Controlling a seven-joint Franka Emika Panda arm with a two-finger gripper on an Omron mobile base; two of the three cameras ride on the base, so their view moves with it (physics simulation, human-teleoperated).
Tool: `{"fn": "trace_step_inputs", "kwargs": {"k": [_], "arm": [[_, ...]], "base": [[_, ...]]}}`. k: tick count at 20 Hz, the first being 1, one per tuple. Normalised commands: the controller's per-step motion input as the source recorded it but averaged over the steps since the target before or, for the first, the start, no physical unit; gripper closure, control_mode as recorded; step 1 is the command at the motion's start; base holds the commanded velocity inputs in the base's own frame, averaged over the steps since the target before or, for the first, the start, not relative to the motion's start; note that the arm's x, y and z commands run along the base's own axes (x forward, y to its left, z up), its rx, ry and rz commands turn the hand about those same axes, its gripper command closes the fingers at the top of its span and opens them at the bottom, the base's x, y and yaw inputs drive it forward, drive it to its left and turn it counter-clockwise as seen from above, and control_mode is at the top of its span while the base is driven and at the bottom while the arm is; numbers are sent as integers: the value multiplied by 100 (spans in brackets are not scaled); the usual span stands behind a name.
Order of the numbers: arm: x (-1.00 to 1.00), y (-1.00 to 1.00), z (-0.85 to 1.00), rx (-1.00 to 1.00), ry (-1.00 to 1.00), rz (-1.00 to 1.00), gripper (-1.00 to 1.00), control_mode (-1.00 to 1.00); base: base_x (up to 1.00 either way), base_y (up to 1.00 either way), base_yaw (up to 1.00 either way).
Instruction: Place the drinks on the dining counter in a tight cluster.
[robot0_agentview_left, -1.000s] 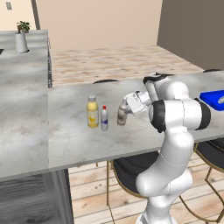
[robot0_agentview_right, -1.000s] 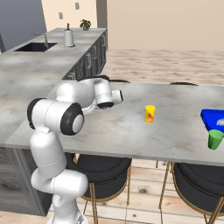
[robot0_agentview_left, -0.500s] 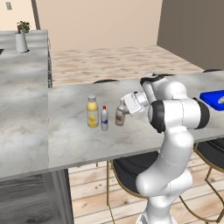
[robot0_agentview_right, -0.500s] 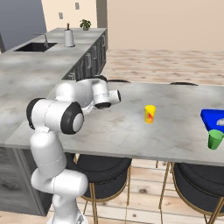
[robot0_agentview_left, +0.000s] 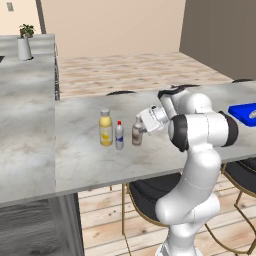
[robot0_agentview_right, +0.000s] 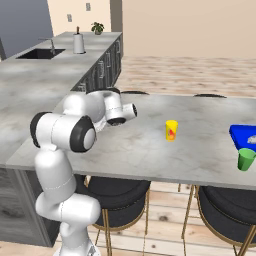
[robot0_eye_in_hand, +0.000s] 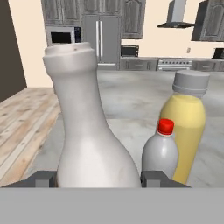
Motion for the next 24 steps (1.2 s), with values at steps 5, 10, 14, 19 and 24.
{"fn": "trace_step_inputs", "kwargs": {"k": [5, 10, 14, 19, 24], "arm": [[0, 7, -30, 0, 0, -1, 100, -100], [2, 3, -14, 0, -1, -1, 100, -100], [16, 0, 0, 0, -3, -3, 100, -100], [43, 0, 0, 0, 0, -5, 100, -100], [41, 3, 0, 0, 0, -5, 100, -100]], "base": [[0, 0, 0], [0, 0, 0], [0, 0, 0], [0, 0, 0], [0, 0, 0]]}}
